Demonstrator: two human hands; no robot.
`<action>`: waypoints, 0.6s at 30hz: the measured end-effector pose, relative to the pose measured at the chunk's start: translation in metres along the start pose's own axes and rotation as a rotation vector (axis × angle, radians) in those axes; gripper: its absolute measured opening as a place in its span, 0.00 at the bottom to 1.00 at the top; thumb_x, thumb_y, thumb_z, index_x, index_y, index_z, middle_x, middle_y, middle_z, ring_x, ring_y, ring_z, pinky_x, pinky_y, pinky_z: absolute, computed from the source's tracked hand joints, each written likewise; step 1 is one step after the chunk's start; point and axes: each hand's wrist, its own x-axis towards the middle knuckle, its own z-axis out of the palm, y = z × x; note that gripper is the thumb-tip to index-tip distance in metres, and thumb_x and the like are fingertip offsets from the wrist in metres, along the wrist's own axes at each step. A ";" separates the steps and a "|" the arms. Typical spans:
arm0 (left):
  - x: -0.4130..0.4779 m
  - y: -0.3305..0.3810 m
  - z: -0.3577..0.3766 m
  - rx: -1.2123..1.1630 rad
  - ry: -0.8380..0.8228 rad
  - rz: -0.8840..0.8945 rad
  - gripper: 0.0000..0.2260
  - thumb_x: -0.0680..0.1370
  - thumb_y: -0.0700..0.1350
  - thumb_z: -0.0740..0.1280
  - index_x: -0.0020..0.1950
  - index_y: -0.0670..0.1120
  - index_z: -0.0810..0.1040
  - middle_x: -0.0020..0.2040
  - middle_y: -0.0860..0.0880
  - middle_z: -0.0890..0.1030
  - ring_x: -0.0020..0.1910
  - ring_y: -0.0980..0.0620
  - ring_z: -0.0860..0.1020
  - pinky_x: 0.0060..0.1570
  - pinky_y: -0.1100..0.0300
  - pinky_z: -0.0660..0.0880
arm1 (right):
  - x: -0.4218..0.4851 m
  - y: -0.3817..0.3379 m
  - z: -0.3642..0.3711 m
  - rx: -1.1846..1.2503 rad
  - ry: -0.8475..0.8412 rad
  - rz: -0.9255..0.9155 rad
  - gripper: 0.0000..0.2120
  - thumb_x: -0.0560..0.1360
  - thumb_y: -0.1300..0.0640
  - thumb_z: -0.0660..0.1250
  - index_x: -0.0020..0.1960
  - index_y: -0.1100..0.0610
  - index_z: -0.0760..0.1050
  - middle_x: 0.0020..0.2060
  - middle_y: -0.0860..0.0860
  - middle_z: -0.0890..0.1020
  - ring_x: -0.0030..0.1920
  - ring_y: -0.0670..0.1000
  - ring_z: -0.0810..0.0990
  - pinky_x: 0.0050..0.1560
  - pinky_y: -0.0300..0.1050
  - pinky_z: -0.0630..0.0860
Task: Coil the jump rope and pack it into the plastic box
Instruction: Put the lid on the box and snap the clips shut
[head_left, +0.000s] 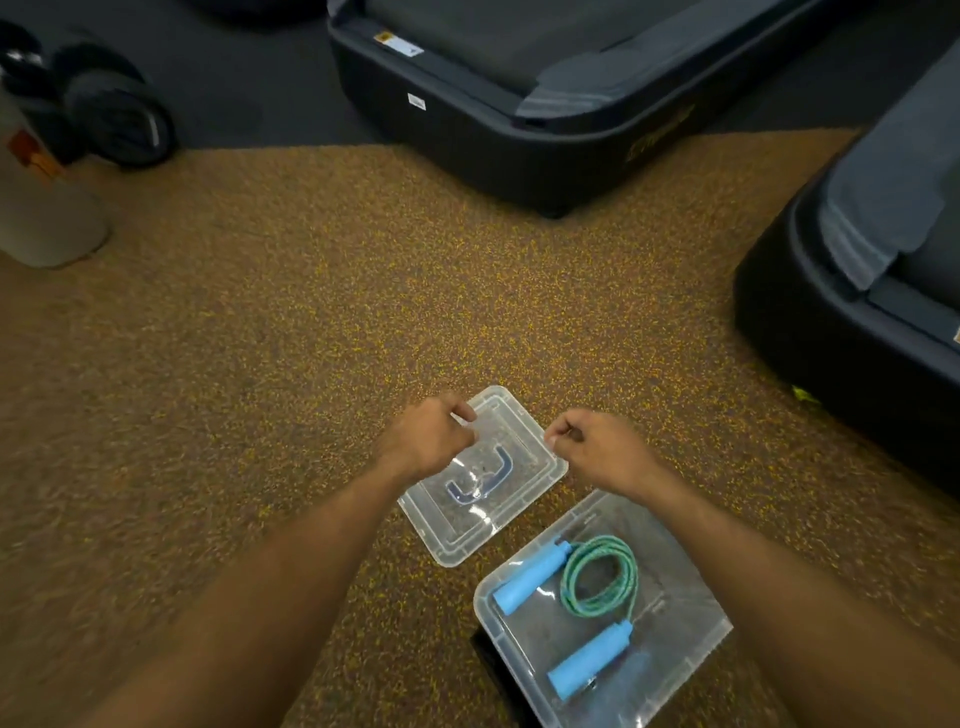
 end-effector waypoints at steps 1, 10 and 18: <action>0.003 -0.004 0.005 -0.020 0.022 -0.025 0.09 0.76 0.49 0.72 0.56 0.53 0.79 0.40 0.52 0.85 0.39 0.51 0.82 0.48 0.51 0.80 | 0.007 0.001 0.001 -0.030 -0.001 0.001 0.06 0.80 0.49 0.65 0.53 0.47 0.79 0.48 0.45 0.84 0.43 0.47 0.83 0.42 0.44 0.80; 0.020 -0.050 0.033 0.061 0.237 -0.325 0.18 0.76 0.50 0.70 0.66 0.52 0.74 0.57 0.47 0.82 0.49 0.46 0.80 0.45 0.53 0.75 | 0.066 0.015 0.018 -0.278 -0.156 0.085 0.15 0.80 0.50 0.65 0.65 0.51 0.75 0.60 0.52 0.82 0.52 0.53 0.79 0.51 0.46 0.75; 0.007 -0.070 0.062 -0.014 0.306 -0.632 0.23 0.79 0.47 0.68 0.69 0.47 0.63 0.62 0.39 0.72 0.46 0.44 0.75 0.40 0.52 0.70 | 0.101 0.031 0.043 -0.428 -0.224 0.136 0.17 0.78 0.54 0.67 0.65 0.57 0.74 0.60 0.57 0.80 0.58 0.59 0.79 0.51 0.47 0.74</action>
